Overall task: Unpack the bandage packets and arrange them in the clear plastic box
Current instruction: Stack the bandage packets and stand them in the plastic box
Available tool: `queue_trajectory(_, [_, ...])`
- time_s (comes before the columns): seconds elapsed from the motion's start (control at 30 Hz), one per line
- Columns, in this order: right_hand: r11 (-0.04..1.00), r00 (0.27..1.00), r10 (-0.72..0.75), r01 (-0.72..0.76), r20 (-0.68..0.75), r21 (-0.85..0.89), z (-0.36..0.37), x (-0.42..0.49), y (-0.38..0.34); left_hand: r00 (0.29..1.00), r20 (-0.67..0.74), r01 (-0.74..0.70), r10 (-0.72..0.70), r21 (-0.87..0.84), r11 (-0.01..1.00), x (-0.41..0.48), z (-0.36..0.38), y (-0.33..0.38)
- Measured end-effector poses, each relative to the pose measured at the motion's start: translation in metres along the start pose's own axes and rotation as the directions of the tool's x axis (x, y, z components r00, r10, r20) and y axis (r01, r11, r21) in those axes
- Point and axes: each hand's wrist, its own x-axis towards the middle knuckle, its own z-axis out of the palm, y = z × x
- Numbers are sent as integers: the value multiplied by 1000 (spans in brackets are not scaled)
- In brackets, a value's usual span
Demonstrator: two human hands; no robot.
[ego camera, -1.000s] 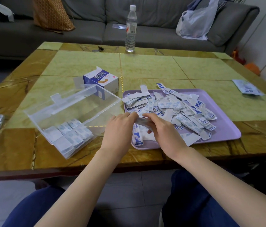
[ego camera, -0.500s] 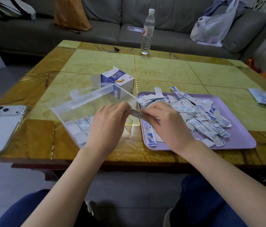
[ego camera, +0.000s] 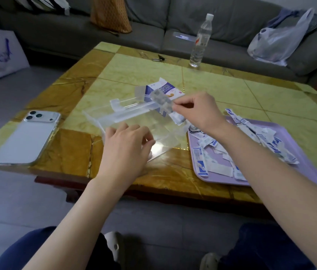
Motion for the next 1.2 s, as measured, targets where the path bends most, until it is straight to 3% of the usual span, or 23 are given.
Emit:
queue_trajectory(0.13, [987, 970, 84, -50, 226, -152, 23, 17, -11, 1000, 15, 2, -1, -67, 998, -4, -6, -11])
queue_trajectory(0.23, [946, 890, 191, -55, 414, -319, 32, 27, -14, 1000, -3, -8, 8, -59, 998, -4, -10, -13])
queue_trajectory(0.4, [804, 842, 352, -48, 410, -593, 51, 40, -11, 1000, -14, 12, -13, -49, 999, -2, -12, -20])
queue_trajectory(0.53, [802, 753, 474, -155, 457, -577, 63, 44, -19, 1000, -4, 30, -30, -42, 999, -1, -13, -22])
queue_trajectory(0.67, [864, 681, 500, -349, 535, -363, 71, 45, -26, 999, 3, 40, -40, -54, 998, -1, -14, -22])
queue_trajectory(0.77, [815, 621, 544, -230, 564, -532, 80, 48, -31, 999, 15, 48, -47, -54, 997, -1, -14, -22])
queue_trajectory(0.9, [796, 652, 523, -145, 549, -587, 82, 49, -33, 998, 33, 60, -58, -59, 996, -1, -15, -21])
queue_trajectory(1.03, [862, 717, 429, -142, 549, -487, 85, 48, -33, 997, 44, 66, -64, -67, 996, -1, -16, -20])
queue_trajectory(1.2, [852, 738, 423, -125, 526, -509, 85, 47, -31, 997, 48, 72, -69, -64, 995, -2, -16, -20])
